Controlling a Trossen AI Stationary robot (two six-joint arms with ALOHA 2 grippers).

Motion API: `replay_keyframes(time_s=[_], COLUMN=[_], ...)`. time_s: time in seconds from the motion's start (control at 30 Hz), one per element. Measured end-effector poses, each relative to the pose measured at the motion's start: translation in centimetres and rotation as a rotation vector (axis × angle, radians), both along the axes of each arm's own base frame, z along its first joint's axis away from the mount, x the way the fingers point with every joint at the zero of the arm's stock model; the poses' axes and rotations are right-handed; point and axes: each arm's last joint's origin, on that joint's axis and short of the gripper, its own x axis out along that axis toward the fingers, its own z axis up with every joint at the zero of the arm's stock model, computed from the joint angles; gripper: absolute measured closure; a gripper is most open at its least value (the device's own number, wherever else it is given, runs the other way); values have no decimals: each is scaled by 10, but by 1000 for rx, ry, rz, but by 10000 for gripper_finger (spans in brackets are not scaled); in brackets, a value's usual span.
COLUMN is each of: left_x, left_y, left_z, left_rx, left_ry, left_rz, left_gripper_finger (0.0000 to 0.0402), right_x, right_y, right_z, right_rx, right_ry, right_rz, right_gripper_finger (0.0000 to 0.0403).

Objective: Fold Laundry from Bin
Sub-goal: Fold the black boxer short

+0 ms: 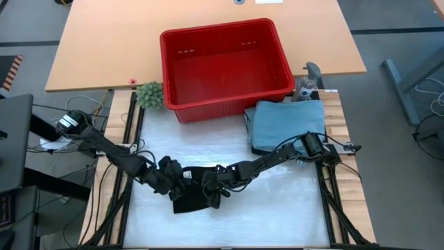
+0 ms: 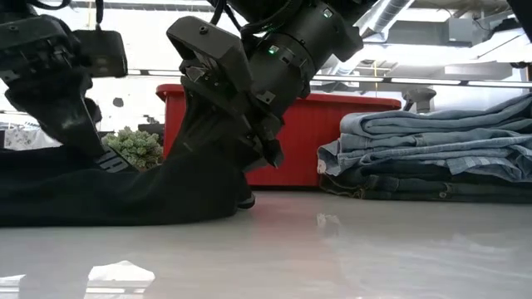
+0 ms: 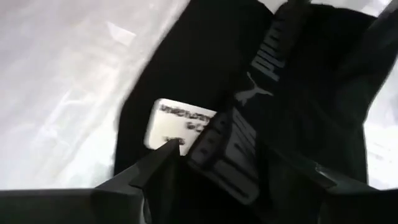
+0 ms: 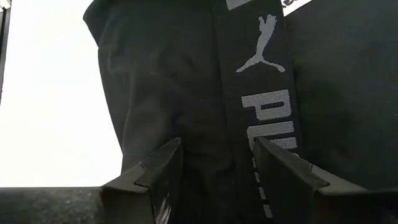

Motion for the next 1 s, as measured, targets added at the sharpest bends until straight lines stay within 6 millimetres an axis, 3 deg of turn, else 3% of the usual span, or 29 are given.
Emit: replay_keyframes(time_s=[0.33,0.5,0.67,0.77,1.0], left_x=[13,14,13,11,5], left_y=[-12,-9,-6,-5,0], left_z=[-21,-18,-9,-1,23], left_rx=[-204,-263,-307,-334,-370], left_ry=[95,98,64,33,-88], left_rz=[-59,-42,-11,-6,31], left_gripper_finger=[203,253,336,387,399], right_x=[0,0,0,-2,-10], right_y=[0,0,0,0,-2], right_z=[0,0,2,10,55], right_rx=[8,9,31,54,52], right_ry=[0,0,5,-3,-100], right_rz=[-11,-12,-8,7,43], right_gripper_finger=[175,175,175,175,175])
